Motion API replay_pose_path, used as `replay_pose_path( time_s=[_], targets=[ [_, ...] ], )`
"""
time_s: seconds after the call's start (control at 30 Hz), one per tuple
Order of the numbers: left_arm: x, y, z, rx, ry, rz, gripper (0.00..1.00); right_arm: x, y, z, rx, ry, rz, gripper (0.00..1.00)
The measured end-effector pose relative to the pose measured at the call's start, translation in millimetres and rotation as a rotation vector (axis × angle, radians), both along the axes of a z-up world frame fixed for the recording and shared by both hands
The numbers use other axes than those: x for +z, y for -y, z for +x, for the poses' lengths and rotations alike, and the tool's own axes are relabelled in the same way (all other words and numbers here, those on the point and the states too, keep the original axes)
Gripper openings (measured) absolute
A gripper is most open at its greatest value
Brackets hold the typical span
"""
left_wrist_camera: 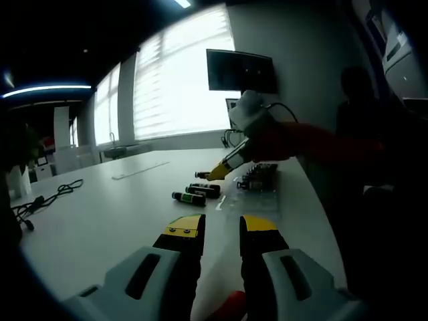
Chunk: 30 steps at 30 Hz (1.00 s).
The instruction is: Grip medicine bottles put into box
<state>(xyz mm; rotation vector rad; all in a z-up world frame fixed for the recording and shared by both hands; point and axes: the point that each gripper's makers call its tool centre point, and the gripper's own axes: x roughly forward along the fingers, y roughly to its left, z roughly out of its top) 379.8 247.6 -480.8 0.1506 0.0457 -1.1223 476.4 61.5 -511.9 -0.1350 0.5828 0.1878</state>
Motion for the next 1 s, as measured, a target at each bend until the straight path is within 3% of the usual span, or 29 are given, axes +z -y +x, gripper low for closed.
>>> replay_pose_path(
  time_s=[0.6,1.0],
  targets=[
    [-0.1,1,-0.6,-0.001,0.005,0.004,0.14,22.9,-3,-24,-0.008,0.064,0.017,0.07],
    [-0.4,1,-1.2,-0.003,0.004,0.005,0.14,39.3,-20,-60,0.000,0.109,0.031,0.07]
  ],
)
